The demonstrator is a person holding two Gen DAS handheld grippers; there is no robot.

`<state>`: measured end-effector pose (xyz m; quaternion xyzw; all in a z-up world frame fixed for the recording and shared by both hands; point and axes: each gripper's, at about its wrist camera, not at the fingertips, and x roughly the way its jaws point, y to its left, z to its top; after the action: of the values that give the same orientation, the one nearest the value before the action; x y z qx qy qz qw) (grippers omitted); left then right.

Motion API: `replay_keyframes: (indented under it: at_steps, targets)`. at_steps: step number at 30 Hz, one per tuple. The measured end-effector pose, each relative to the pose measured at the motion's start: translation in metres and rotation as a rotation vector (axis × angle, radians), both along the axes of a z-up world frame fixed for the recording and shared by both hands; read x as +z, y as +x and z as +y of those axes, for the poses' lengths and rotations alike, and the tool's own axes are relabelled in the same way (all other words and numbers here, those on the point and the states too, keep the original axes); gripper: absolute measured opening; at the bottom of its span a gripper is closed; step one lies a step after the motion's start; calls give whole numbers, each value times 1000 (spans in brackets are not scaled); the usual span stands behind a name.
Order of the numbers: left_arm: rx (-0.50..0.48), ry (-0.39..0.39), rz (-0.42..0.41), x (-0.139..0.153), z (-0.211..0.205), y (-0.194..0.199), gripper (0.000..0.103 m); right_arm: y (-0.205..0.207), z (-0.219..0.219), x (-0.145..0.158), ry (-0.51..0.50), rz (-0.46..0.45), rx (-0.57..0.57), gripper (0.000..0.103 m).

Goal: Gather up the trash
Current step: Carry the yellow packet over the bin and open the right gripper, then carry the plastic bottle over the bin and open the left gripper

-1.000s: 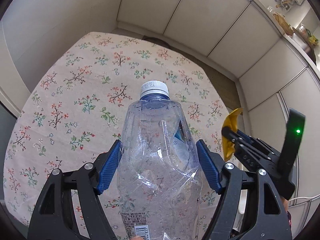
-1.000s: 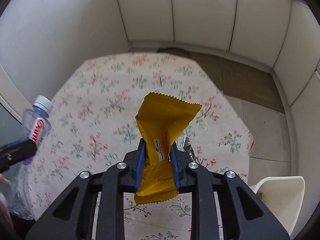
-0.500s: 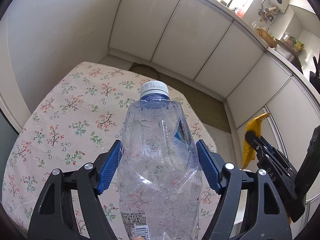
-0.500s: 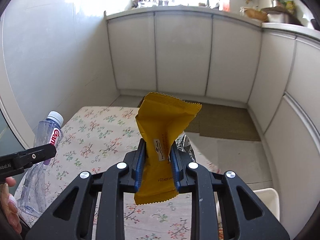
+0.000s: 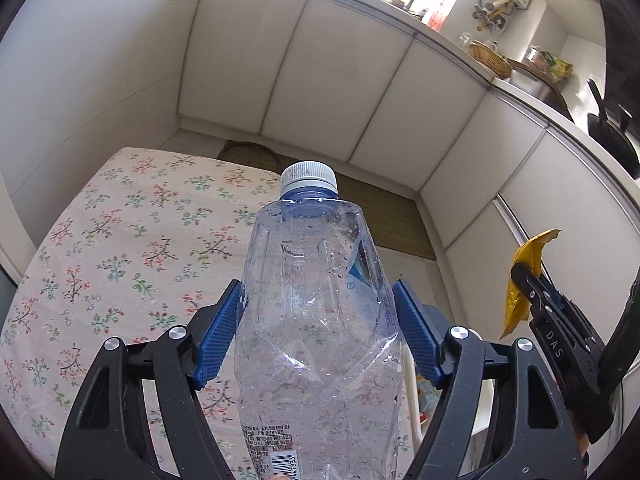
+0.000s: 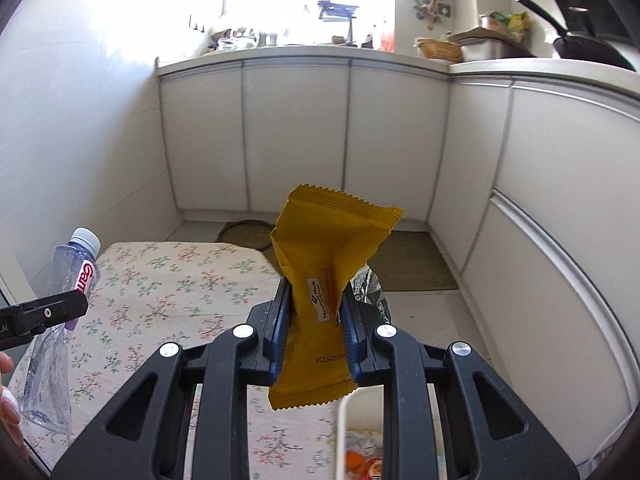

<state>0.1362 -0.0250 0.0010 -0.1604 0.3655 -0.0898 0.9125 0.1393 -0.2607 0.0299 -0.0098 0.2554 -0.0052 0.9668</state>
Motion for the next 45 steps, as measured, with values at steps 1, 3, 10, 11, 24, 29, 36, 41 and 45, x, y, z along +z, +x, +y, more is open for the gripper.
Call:
replay_keyframes:
  at_steps: [1, 3, 10, 11, 24, 29, 36, 41, 45]
  targets:
    - [-8, -1, 1, -1, -4, 0, 72, -2, -4, 0, -6, -5, -13, 24]
    - [-35, 7, -2, -1, -17, 0, 72, -6, -18, 0, -14, -9, -49, 24]
    - [-120, 34, -23, -4, -60, -4, 72, -20, -68, -12, -12, 39, -158, 24]
    - [-129, 36, -26, -5, -65, -5, 72, -21, -72, -15, -15, 51, -170, 24]
    - [-270, 44, -84, -1, -141, -16, 72, -39, -137, -46, 55, 161, -274, 56]
    - [-300, 38, -72, -2, -165, -12, 72, -42, -150, -47, 78, 163, -303, 68]
    - [-343, 47, -59, -6, -197, -7, 72, -49, -175, -54, 75, 182, -351, 74]
    - [-381, 48, -41, -12, -222, -2, 72, -57, -198, -57, 81, 194, -431, 76]
    - [-421, 53, -31, -20, -244, 1, 72, -62, -211, -59, 73, 195, -475, 78]
